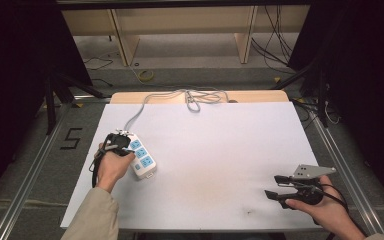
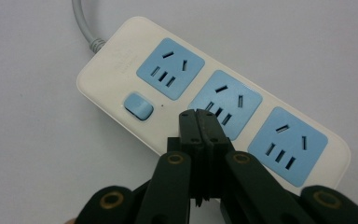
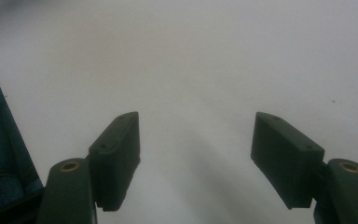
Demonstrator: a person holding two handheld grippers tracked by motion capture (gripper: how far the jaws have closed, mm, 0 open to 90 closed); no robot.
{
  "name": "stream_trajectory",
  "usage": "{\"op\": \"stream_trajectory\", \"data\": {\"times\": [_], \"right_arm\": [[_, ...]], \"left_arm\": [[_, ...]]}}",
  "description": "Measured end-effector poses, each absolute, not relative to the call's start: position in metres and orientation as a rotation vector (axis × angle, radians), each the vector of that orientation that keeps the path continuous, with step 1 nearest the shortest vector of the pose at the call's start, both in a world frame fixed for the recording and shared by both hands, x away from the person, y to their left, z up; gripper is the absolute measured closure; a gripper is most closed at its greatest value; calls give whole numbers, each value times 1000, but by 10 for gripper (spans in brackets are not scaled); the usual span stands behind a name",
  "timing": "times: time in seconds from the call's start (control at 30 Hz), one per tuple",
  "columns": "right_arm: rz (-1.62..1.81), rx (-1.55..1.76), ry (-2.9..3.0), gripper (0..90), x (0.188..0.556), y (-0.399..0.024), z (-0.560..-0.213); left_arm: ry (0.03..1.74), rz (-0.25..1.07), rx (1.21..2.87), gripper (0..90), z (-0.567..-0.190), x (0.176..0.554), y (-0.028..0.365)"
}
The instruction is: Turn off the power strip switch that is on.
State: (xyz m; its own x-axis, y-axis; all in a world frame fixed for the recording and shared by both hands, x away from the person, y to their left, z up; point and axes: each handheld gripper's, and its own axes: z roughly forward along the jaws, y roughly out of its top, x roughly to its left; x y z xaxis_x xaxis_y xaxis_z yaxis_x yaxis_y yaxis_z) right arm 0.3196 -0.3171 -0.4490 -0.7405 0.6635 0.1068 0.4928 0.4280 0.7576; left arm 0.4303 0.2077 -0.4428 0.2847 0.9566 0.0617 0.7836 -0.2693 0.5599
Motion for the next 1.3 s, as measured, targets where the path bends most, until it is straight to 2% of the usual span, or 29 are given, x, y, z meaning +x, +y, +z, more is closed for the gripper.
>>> {"op": "stream_trajectory", "data": {"times": [1.3], "right_arm": [[1196,1010,2479,330,318,-317,-449]], "left_arm": [[1621,490,2193,898,-444,442,206]]}}
